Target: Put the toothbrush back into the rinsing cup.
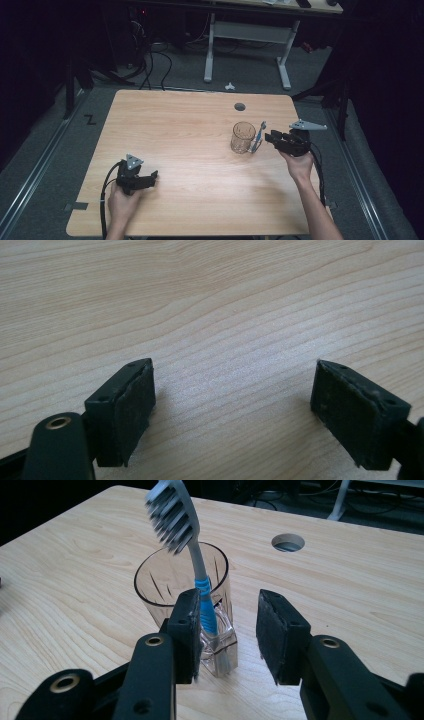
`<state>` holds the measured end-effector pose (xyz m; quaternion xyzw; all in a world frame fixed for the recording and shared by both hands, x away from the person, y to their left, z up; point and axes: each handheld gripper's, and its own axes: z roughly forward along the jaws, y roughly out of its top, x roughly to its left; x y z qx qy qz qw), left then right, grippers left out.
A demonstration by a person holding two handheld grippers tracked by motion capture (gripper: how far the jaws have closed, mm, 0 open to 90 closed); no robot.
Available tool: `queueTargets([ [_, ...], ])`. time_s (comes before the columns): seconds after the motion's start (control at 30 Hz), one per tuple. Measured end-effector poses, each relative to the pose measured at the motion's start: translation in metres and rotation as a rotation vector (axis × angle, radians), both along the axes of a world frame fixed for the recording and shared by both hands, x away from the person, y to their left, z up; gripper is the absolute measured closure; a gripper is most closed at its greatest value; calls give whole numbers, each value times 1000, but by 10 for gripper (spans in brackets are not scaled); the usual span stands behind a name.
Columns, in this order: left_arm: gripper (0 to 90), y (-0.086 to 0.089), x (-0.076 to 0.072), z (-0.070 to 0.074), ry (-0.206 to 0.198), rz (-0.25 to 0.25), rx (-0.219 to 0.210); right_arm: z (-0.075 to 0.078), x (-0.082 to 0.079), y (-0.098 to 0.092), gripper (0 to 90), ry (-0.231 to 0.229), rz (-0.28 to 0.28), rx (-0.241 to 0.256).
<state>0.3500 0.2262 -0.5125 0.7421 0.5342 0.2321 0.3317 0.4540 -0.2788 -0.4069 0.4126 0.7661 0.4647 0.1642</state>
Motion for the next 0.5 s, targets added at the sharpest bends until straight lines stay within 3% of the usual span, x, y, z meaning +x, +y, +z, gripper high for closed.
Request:
queueTargets([
  [0.5, 185, 0, 0, 0, 0, 0, 0, -1, -10, -15, 627, -19, -35, 18],
])
